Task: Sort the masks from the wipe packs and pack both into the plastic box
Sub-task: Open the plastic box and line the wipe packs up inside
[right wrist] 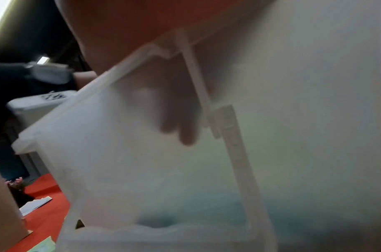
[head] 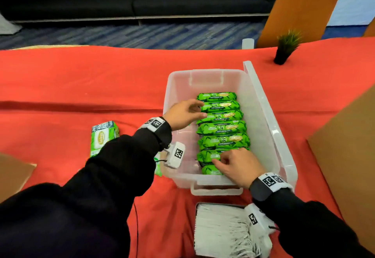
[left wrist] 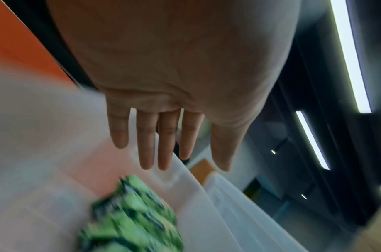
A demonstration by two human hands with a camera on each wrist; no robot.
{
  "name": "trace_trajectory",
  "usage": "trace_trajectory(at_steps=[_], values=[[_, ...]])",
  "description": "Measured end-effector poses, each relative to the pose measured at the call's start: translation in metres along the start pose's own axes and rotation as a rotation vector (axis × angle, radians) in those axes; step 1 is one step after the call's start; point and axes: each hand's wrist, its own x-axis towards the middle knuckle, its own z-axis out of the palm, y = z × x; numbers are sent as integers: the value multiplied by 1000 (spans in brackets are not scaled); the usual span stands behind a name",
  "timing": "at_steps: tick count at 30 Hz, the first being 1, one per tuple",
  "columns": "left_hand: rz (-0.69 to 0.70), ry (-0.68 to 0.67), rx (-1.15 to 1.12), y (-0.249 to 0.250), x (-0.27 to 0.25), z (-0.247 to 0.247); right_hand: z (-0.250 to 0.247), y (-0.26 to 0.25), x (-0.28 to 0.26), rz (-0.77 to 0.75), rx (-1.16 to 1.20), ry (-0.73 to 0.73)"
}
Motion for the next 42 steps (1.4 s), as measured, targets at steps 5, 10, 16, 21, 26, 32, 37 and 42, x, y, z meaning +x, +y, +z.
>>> trace_trajectory(at_steps=[5, 10, 16, 21, 26, 32, 37, 42], values=[[-247, 364, -120, -99, -78, -113, -2, -1, 0, 2, 147, 26], [-574, 475, -65, -220, -137, -160, -17, -72, 12, -14, 508, 48], [-750, 549, 57, -295, -152, -159, 12, -201, 51, -32, 947, -79], [-850, 529, 64, -315, -135, -146, 65, -266, 83, 76, 990, -161], [-850, 465, 98, -319, -109, -123, 95, -287, 93, 252, 1013, -184], [-870, 455, 200, -323, -106, -115, 97, -279, 84, 336, 1065, -130], [-736, 541, -252, -293, -116, -137, 79, -266, 76, 405, 1288, -19], [-283, 463, -611, -192, -158, -127, 52, -258, 81, 458, 1454, 86]])
